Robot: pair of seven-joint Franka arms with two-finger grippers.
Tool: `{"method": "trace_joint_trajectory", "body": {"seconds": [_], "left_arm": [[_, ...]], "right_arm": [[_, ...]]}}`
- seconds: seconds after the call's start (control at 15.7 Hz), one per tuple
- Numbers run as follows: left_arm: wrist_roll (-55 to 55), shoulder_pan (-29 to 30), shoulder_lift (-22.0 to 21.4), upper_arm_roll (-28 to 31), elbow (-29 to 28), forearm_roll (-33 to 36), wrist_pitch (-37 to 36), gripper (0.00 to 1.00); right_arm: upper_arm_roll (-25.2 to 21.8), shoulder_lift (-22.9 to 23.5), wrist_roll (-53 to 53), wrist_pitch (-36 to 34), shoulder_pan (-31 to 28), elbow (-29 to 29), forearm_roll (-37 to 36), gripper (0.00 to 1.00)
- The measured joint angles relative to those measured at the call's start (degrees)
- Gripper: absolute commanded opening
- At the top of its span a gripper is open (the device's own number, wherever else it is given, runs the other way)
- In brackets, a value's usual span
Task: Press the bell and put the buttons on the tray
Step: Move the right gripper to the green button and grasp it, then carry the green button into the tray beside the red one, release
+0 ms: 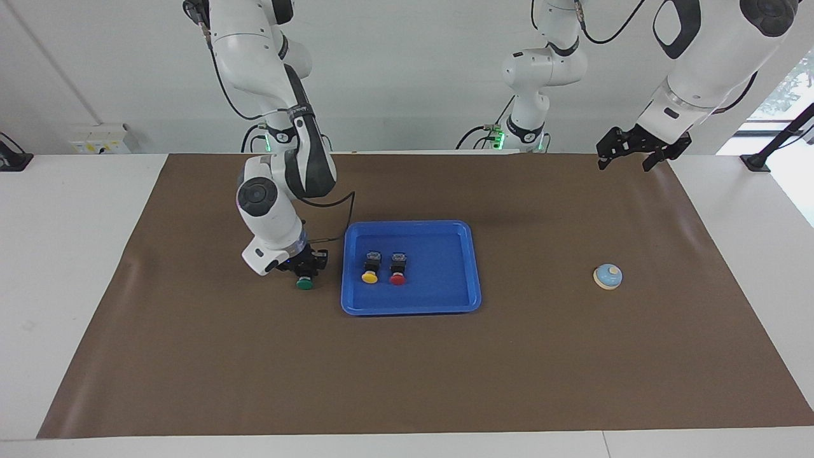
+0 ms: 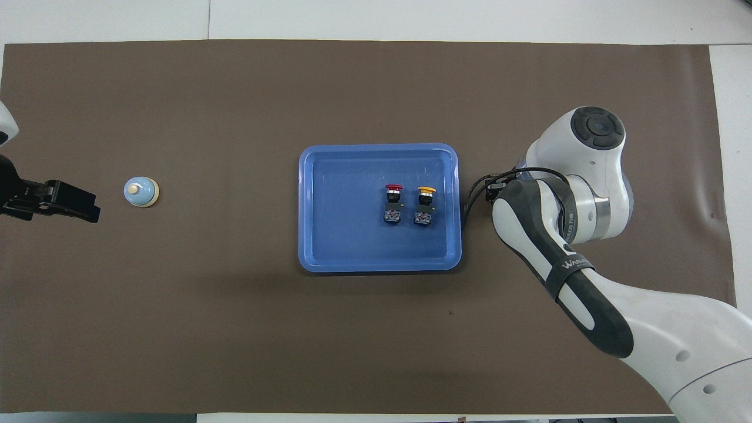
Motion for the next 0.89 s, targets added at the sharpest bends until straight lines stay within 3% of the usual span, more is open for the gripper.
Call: {"method": "trace_joint_trajectory", "body": {"seconds": [0.13, 0.38, 0.7, 0.89], "left_arm": [[0.0, 0.0, 0.0, 0.0, 0.0, 0.0, 0.0, 1.00], [0.0, 0.0, 0.0, 0.0, 0.0, 0.0, 0.0, 1.00], [0.0, 0.0, 0.0, 0.0, 0.0, 0.0, 0.0, 1.00], [0.0, 0.0, 0.0, 0.0, 0.0, 0.0, 0.0, 1.00]], "right_arm": [[0.1, -0.1, 0.9, -4.9, 1.4, 5.1, 0.0, 0.00], [0.3, 2.0, 9.4, -17.2, 5.3, 21.5, 0.1, 0.00], [0.6, 10.2, 23.5, -17.8, 15.3, 30.3, 0.1, 0.00], [0.6, 15.2, 27.6, -14.4, 19.6, 32.8, 0.5, 0.00]]}}
